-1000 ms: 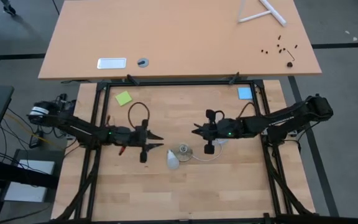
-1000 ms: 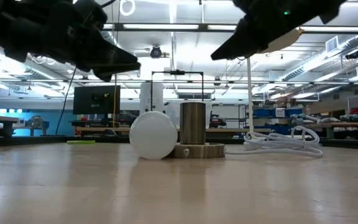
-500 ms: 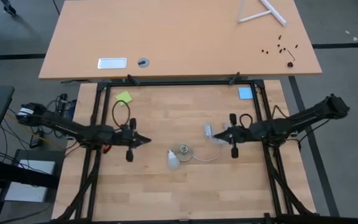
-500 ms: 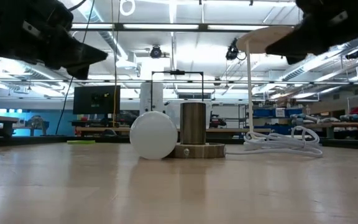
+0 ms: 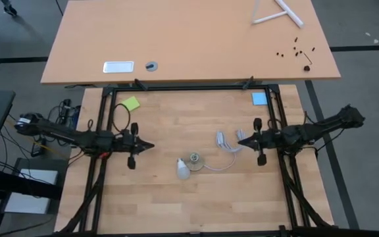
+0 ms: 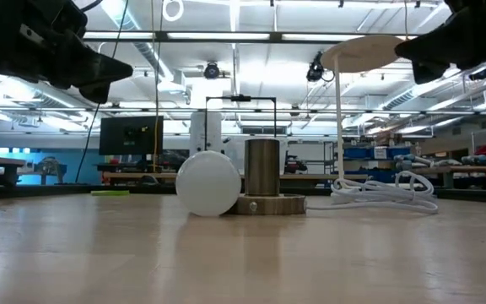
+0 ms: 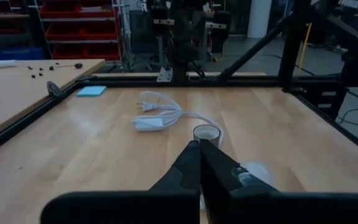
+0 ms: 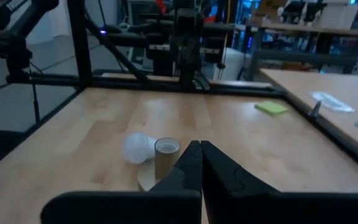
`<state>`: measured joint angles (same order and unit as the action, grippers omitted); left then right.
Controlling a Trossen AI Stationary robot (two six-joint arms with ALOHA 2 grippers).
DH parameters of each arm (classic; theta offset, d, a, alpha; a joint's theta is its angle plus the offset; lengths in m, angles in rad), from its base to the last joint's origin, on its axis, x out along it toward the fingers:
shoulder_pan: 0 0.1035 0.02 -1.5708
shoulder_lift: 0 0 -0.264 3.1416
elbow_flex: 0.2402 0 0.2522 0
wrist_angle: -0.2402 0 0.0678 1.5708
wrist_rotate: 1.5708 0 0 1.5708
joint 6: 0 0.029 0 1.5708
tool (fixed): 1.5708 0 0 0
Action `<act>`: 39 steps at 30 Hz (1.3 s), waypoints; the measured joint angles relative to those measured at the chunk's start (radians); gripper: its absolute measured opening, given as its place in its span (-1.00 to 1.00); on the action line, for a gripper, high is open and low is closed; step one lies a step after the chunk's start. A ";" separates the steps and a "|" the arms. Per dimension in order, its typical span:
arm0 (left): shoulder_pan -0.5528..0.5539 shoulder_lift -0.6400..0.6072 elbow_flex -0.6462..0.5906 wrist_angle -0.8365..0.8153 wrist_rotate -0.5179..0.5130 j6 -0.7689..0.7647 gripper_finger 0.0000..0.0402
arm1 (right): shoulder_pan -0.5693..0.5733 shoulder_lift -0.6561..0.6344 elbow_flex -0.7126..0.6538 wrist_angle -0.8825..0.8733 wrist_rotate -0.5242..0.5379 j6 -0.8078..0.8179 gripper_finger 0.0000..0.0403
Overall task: Screw lightbulb
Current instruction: Return to Home Position
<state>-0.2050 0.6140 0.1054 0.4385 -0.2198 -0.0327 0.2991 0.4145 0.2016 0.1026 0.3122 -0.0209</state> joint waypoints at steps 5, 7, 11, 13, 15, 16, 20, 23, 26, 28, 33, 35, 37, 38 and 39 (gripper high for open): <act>0.000 -0.106 0.000 -0.123 -0.015 -0.021 -0.98 | 0.000 -0.131 0.000 -0.090 0.000 -0.017 -0.97; 0.000 -0.150 0.000 -0.167 -0.020 -0.027 -0.98 | 0.000 -0.194 0.000 -0.135 0.000 -0.013 -0.97; 0.002 -0.244 0.000 -0.240 -0.024 -0.027 -0.98 | 0.000 -0.322 0.000 -0.208 -0.043 -0.006 -0.97; 0.004 -0.287 -0.008 -0.238 -0.023 -0.022 -0.98 | 0.000 -0.387 -0.006 -0.215 -0.067 -0.017 -0.97; 0.020 -0.316 -0.040 -0.188 -0.020 -0.014 -0.98 | 0.000 -0.412 -0.014 -0.210 -0.073 -0.042 -0.97; 0.031 -0.330 -0.061 -0.165 -0.002 -0.017 -0.98 | -0.001 -0.411 -0.014 -0.217 -0.074 -0.054 -0.97; 0.081 -0.332 -0.097 -0.138 0.055 -0.055 -0.99 | -0.013 -0.413 -0.027 -0.179 -0.089 -0.057 -0.97; 0.116 -0.318 -0.097 -0.118 0.068 -0.049 -0.99 | -0.032 -0.411 -0.048 -0.140 -0.127 -0.057 -0.97; 0.155 -0.319 -0.097 -0.091 0.115 -0.028 -0.99 | -0.062 -0.412 -0.068 -0.089 -0.144 -0.058 -0.97; 0.182 -0.320 -0.097 -0.090 0.143 -0.027 -0.99 | -0.087 -0.411 -0.080 -0.067 -0.177 -0.057 -0.98; 0.241 -0.323 -0.097 -0.093 0.179 -0.017 -0.99 | -0.155 -0.411 -0.086 -0.052 -0.260 -0.040 -0.99; 0.250 -0.335 -0.097 -0.095 0.175 0.009 -0.99 | -0.166 -0.411 -0.075 -0.080 -0.284 -0.043 -0.99; 0.253 -0.358 -0.097 -0.113 0.165 0.024 -0.98 | -0.166 -0.411 -0.049 -0.127 -0.272 -0.044 -0.99; 0.252 -0.376 -0.096 -0.139 0.165 0.025 -0.98 | -0.166 -0.411 -0.035 -0.156 -0.256 -0.035 -0.99; 0.252 -0.400 -0.090 -0.197 0.164 0.025 -0.98 | -0.166 -0.411 -0.020 -0.182 -0.245 -0.028 -0.99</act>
<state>0.0471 0.2143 0.0158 0.2412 -0.0558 -0.0074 0.1329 0.0032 0.1812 -0.0791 0.0674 -0.0487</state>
